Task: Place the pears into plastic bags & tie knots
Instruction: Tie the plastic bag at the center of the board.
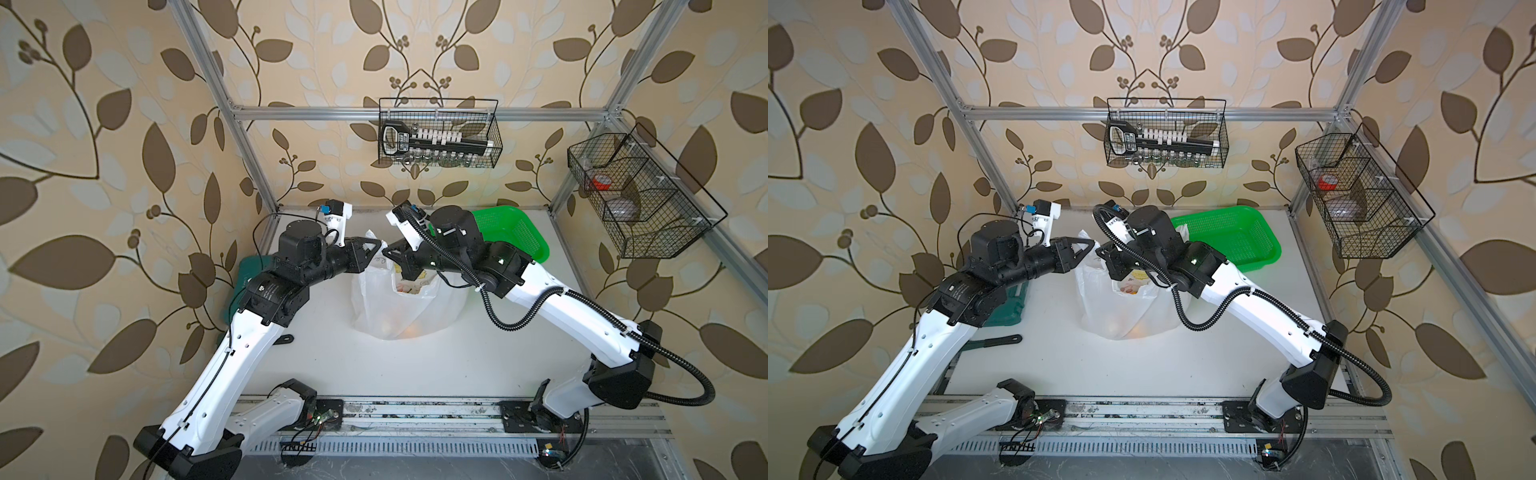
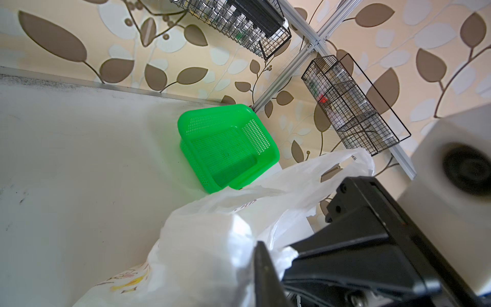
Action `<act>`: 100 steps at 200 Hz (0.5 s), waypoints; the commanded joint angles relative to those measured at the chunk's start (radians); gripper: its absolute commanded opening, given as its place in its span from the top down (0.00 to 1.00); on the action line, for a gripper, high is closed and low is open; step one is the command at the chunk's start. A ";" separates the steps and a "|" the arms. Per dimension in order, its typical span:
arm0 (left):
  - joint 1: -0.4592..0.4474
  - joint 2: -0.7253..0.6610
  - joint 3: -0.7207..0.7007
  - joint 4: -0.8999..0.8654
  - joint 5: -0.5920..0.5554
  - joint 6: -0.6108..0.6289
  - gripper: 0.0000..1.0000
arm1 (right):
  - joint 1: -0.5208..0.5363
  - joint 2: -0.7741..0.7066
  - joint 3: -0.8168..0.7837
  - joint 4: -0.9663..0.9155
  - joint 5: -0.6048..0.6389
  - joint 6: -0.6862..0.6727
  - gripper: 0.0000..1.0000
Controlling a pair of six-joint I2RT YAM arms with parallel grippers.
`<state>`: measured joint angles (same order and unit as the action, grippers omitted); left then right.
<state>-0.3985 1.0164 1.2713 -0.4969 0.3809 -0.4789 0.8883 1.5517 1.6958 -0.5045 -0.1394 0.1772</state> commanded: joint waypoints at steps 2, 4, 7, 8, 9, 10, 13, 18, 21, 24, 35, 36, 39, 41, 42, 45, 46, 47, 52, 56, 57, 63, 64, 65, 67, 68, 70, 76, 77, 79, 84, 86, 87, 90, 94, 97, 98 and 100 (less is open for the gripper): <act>0.004 -0.034 0.063 -0.037 -0.076 0.059 0.29 | -0.005 -0.018 0.026 0.012 -0.025 -0.007 1.00; 0.004 -0.037 0.072 -0.048 -0.092 0.067 0.26 | -0.008 -0.020 0.028 0.012 -0.026 -0.006 1.00; 0.004 -0.045 0.082 -0.061 -0.115 0.081 0.23 | -0.010 -0.021 0.030 0.009 -0.028 -0.002 1.00; 0.004 -0.048 0.085 -0.065 -0.123 0.084 0.22 | -0.011 -0.022 0.032 0.008 -0.029 -0.001 1.00; 0.003 -0.051 0.089 -0.069 -0.129 0.090 0.21 | -0.012 -0.023 0.033 0.009 -0.031 0.000 1.00; 0.004 -0.054 0.091 -0.071 -0.135 0.094 0.20 | -0.013 -0.023 0.034 0.007 -0.032 0.000 1.00; 0.005 -0.062 0.100 -0.081 -0.159 0.107 0.17 | -0.016 -0.025 0.037 0.005 -0.038 0.003 1.00; 0.006 -0.077 0.111 -0.092 -0.188 0.127 0.14 | -0.021 -0.028 0.043 0.002 -0.046 0.006 1.00; 0.007 -0.086 0.115 -0.097 -0.203 0.140 0.12 | -0.024 -0.030 0.046 0.003 -0.052 0.009 1.00; 0.007 -0.093 0.118 -0.100 -0.215 0.150 0.11 | -0.027 -0.032 0.049 0.003 -0.058 0.012 1.00; 0.007 -0.115 0.119 -0.111 -0.247 0.185 0.08 | -0.033 -0.038 0.058 0.007 -0.075 0.017 1.00; 0.007 -0.116 0.119 -0.112 -0.249 0.187 0.07 | -0.033 -0.039 0.059 0.006 -0.076 0.017 1.00; 0.007 -0.119 0.116 -0.115 -0.255 0.195 0.07 | -0.034 -0.039 0.062 0.007 -0.079 0.018 1.00; 0.007 -0.120 0.113 -0.116 -0.256 0.201 0.07 | -0.035 -0.041 0.064 0.007 -0.080 0.018 1.00; 0.007 -0.122 0.111 -0.117 -0.257 0.203 0.07 | -0.034 -0.041 0.066 0.007 -0.081 0.019 1.00; 0.007 -0.124 0.104 -0.116 -0.258 0.211 0.06 | -0.034 -0.041 0.071 0.007 -0.083 0.019 1.00; 0.007 -0.125 0.102 -0.115 -0.257 0.214 0.06 | -0.035 -0.042 0.073 0.007 -0.083 0.018 1.00; 0.007 -0.127 0.099 -0.113 -0.257 0.216 0.06 | -0.035 -0.041 0.076 0.006 -0.084 0.018 1.00; 0.007 -0.132 0.080 -0.103 -0.255 0.229 0.06 | -0.037 -0.041 0.082 0.006 -0.087 0.018 1.00; 0.007 -0.138 0.063 -0.092 -0.256 0.238 0.05 | -0.038 -0.043 0.089 0.005 -0.089 0.018 1.00; 0.007 -0.140 0.058 -0.088 -0.256 0.242 0.05 | -0.038 -0.043 0.090 0.005 -0.088 0.018 1.00; 0.007 -0.152 0.022 -0.059 -0.258 0.258 0.04 | -0.040 -0.043 0.100 0.004 -0.088 0.017 1.00; 0.007 -0.154 0.015 -0.053 -0.260 0.260 0.04 | -0.040 -0.042 0.102 0.004 -0.088 0.017 1.00; 0.007 -0.157 0.009 -0.047 -0.260 0.264 0.04 | -0.040 -0.042 0.103 0.004 -0.088 0.017 1.00; 0.007 -0.163 -0.006 -0.033 -0.260 0.268 0.04 | -0.041 -0.042 0.106 0.003 -0.089 0.017 1.00; 0.007 -0.166 -0.014 -0.026 -0.261 0.270 0.04 | -0.041 -0.042 0.107 0.003 -0.089 0.018 1.00; 0.006 -0.173 -0.026 -0.012 -0.260 0.275 0.04 | -0.041 -0.042 0.111 0.003 -0.089 0.018 1.00; 0.007 -0.188 -0.072 0.040 -0.249 0.293 0.03 | -0.043 -0.042 0.120 0.003 -0.092 0.018 1.00; 0.007 -0.191 -0.078 0.047 -0.248 0.299 0.03 | -0.044 -0.041 0.122 0.003 -0.092 0.018 1.00; 0.007 -0.195 -0.091 0.062 -0.242 0.303 0.03 | -0.044 -0.041 0.125 0.003 -0.092 0.018 1.00; 0.007 -0.201 -0.118 0.097 -0.228 0.312 0.03 | -0.045 -0.038 0.132 0.002 -0.092 0.019 1.00; 0.006 -0.204 -0.126 0.108 -0.223 0.317 0.03 | -0.046 -0.037 0.136 0.001 -0.092 0.020 1.00; 0.007 -0.204 -0.131 0.115 -0.217 0.320 0.03 | -0.046 -0.036 0.138 0.000 -0.093 0.020 1.00; 0.006 -0.207 -0.142 0.133 -0.205 0.327 0.03 | -0.047 -0.035 0.144 0.000 -0.095 0.021 1.00; 0.007 -0.209 -0.156 0.157 -0.186 0.335 0.03 | -0.048 -0.032 0.152 -0.004 -0.097 0.021 1.00; 0.007 -0.209 -0.167 0.175 -0.169 0.339 0.03 | -0.047 -0.030 0.157 -0.005 -0.098 0.021 1.00; 0.007 -0.208 -0.169 0.181 -0.166 0.341 0.03 | -0.048 -0.029 0.159 -0.006 -0.099 0.021 1.00; 0.007 -0.208 -0.176 0.193 -0.154 0.340 0.03 | -0.048 -0.028 0.163 -0.008 -0.099 0.022 1.00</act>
<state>-0.3977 0.7937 1.1801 -0.4725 0.1703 -0.2337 0.8459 1.5402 1.8015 -0.5060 -0.2089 0.1909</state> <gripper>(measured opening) 0.970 0.047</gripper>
